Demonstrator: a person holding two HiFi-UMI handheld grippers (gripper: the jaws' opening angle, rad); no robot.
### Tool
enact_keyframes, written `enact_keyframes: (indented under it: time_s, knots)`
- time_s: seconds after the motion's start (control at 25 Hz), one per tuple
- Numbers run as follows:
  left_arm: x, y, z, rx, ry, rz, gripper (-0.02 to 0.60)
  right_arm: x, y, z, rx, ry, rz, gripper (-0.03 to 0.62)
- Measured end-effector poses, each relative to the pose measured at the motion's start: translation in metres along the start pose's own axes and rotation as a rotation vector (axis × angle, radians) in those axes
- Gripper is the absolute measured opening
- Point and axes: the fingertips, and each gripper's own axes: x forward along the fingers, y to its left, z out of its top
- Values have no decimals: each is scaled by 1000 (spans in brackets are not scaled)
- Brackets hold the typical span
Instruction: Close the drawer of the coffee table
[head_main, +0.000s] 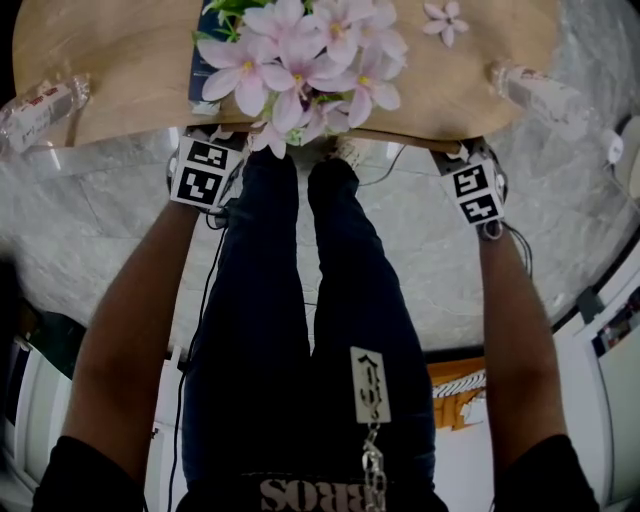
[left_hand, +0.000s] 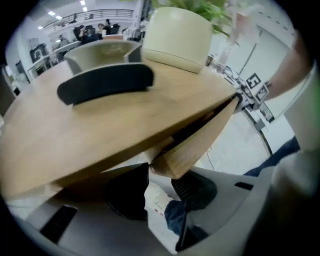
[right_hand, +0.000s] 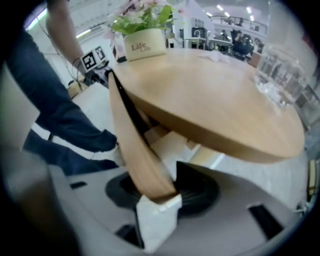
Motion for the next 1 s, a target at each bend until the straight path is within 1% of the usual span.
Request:
enact_keyframes:
  time_s: [0.08,0.16,0.28,0.32,0.36,0.4,0.52,0.56,0.64,0.68,0.72,0.8,0.88,0.96,1.0]
  knots:
    - [2,5,4,-105,-20,-11,160,0,-8,3,44,-8,-9,187]
    - [3,9,7,-204,-33,-16,169,2,-15,5,117,-18,-7,199]
    - [5,13,11,-352,-43,-38,170,3,-28,4,319,-46,7,224]
    - [4,12,12,-389,-41,-50,170,2,-31,3,366,-52,3,227]
    - [3,11,11,-411,-36,-58,164,1,-31,1,384,-51,-9,227]
    - [-1,10,9,-416,-29,-61,166,-2,-30,-1,387,-46,-24,222]
    - [-19,7,-8,-386,17,-50,152,-17,-25,-12,413,-8,-57,213]
    - [-28,5,-13,-372,29,-50,152,-24,-23,-17,415,13,-67,213]
    - [-49,-1,-18,-331,39,-53,132,-42,-18,-25,401,51,-84,213]
    - [-62,-3,-17,-307,38,-55,126,-53,-15,-26,396,66,-93,213]
    - [-77,-6,-14,-285,31,-56,107,-66,-11,-24,392,76,-103,213]
    - [-112,-12,-3,-260,1,-55,49,-97,1,-14,373,76,-118,202]
    - [-152,-20,22,-259,-69,-61,23,-132,16,13,332,37,-133,144]
    - [-192,-23,65,-248,-166,-68,21,-170,24,60,291,-54,-162,87]
    - [-212,-24,91,-229,-215,-62,21,-191,25,88,276,-112,-178,68]
